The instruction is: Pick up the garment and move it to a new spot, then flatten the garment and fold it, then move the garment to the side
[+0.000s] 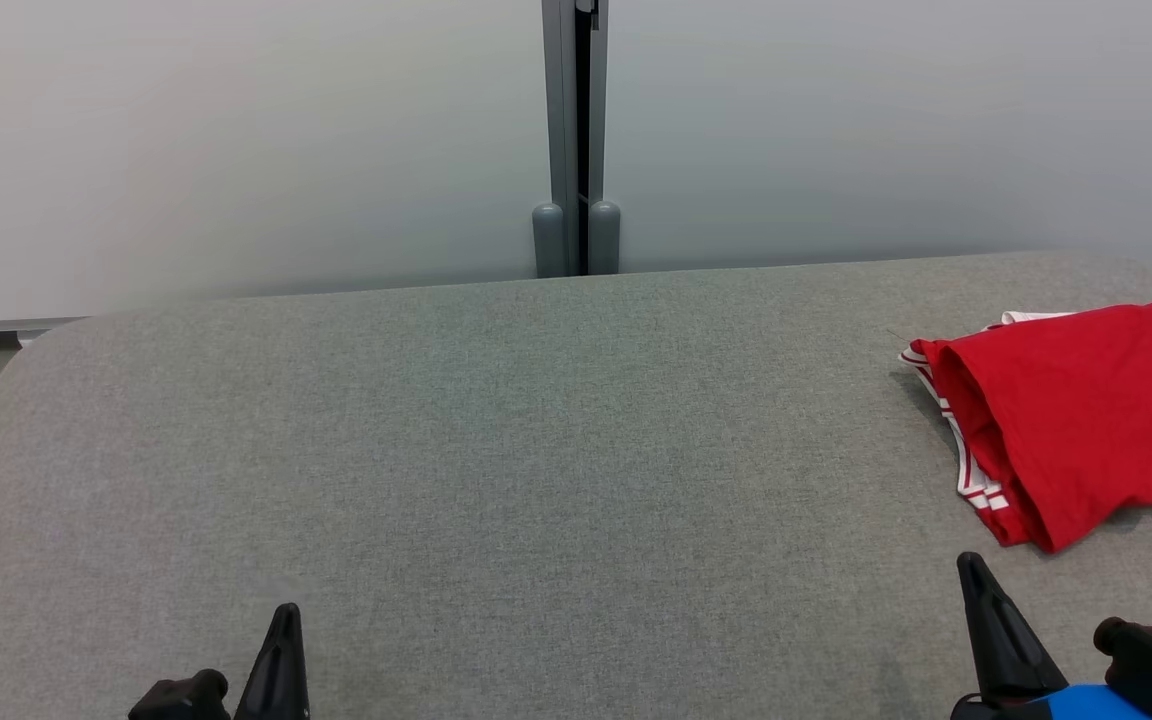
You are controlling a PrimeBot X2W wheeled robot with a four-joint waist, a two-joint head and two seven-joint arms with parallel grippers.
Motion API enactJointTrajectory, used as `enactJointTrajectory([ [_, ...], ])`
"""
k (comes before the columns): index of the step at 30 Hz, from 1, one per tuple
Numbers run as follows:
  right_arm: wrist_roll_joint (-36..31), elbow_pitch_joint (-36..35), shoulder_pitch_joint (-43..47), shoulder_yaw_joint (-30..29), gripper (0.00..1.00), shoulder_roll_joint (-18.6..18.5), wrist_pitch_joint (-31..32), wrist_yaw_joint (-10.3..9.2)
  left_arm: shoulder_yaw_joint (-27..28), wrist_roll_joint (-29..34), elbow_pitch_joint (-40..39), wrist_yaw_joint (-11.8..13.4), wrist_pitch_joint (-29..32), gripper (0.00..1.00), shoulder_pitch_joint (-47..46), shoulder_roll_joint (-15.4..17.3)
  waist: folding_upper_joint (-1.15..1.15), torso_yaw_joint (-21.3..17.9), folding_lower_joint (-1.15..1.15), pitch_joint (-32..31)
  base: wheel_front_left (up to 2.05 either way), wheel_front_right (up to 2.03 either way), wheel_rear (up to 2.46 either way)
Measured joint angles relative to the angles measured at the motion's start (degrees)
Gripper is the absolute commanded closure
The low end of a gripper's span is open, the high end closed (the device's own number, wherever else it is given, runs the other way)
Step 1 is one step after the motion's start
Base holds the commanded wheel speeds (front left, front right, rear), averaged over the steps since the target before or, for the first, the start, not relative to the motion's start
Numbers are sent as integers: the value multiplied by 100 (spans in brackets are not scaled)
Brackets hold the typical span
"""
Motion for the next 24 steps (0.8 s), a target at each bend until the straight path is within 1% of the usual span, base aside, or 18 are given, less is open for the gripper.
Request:
enactJointTrajectory([
  [11, 1166, 171, -172, -5, 100, -23, 114, 0, 270, -1032, -36, -151, 279, 100, -145, -98, 0, 0, 0, 9, 0, 0, 0],
  [24, 2352, 339, -363, -18, 100, -47, 225, 0, 546, -2098, -80, -293, 564, 100, -293, -200, 0, 0, 0, 20, 0, 0, 0],
])
